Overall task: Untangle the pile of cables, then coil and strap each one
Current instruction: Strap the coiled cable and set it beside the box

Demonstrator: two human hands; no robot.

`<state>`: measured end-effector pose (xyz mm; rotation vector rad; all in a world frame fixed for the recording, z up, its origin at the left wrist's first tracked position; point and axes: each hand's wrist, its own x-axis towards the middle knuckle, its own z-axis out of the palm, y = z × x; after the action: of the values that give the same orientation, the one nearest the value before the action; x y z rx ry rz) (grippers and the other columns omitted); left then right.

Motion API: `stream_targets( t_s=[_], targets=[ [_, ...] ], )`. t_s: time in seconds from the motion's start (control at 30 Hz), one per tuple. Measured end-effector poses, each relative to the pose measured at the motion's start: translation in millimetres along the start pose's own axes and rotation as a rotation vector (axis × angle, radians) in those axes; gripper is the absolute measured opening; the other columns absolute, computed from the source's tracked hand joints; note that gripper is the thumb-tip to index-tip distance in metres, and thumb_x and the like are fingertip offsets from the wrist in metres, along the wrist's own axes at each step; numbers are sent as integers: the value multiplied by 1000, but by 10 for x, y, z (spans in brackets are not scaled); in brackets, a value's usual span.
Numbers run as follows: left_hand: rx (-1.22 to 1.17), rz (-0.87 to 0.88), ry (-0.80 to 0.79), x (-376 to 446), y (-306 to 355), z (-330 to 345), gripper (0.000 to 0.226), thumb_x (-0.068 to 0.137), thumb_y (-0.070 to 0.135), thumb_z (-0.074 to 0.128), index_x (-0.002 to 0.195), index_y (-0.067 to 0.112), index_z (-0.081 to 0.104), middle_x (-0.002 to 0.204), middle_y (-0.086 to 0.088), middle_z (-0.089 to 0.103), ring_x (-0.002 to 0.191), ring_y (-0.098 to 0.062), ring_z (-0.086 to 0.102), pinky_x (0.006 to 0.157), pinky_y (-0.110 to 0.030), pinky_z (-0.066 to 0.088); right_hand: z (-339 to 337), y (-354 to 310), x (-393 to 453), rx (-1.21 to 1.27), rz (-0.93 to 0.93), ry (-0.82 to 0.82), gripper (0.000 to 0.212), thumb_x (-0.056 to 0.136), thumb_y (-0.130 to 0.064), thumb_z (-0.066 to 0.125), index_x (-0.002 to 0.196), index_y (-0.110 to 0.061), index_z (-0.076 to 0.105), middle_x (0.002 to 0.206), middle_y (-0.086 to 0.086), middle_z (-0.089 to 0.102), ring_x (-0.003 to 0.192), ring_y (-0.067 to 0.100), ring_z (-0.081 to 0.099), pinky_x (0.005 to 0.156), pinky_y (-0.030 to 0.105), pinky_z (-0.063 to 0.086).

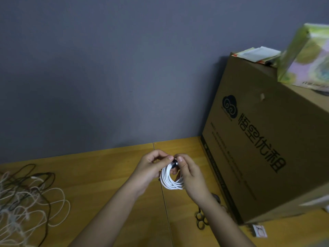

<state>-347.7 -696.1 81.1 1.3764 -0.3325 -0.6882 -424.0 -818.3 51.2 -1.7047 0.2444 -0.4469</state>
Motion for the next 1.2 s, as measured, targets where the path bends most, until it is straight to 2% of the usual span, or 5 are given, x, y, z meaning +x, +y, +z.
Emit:
stream_targets(
  t_s=[0.37,0.7,0.87,1.0,1.2],
  targets=[
    [160,26,42,20,-14,92,10,85,9,69,91,18,70,89,1,73,75,-10,71,65,-15,51,13,61,-53,-141,-41,99,28,102,-30,36,85,-27,57,68,-10,59,61,5,53,53,26,40],
    [287,62,-31,63,45,65,15,84,11,72,99,12,72,83,-3,75,76,-10,69,78,-24,53,-45,-6,-49,-70,-34,86,21,101,-32,37,106,-36,58,76,-4,62,63,11,57,53,29,44],
    [206,116,18,81,103,45,14,84,4,70,94,14,73,82,1,76,67,-8,68,66,-14,49,-124,-88,-84,-118,-132,-47,30,99,-34,42,127,-38,51,113,-16,57,109,2,56,85,11,42],
    [162,146,42,72,91,39,15,84,5,70,88,19,73,79,-2,75,65,-8,67,66,-15,50,-164,-158,-51,-222,-372,106,20,87,-11,62,103,-21,68,112,1,55,112,7,54,93,15,41],
    [183,154,17,114,109,14,16,84,3,69,91,17,72,75,-2,74,68,-8,67,74,-17,51,-202,-223,9,-513,-602,181,10,87,-13,65,87,-7,72,101,0,66,111,15,54,98,21,40]
  ],
)
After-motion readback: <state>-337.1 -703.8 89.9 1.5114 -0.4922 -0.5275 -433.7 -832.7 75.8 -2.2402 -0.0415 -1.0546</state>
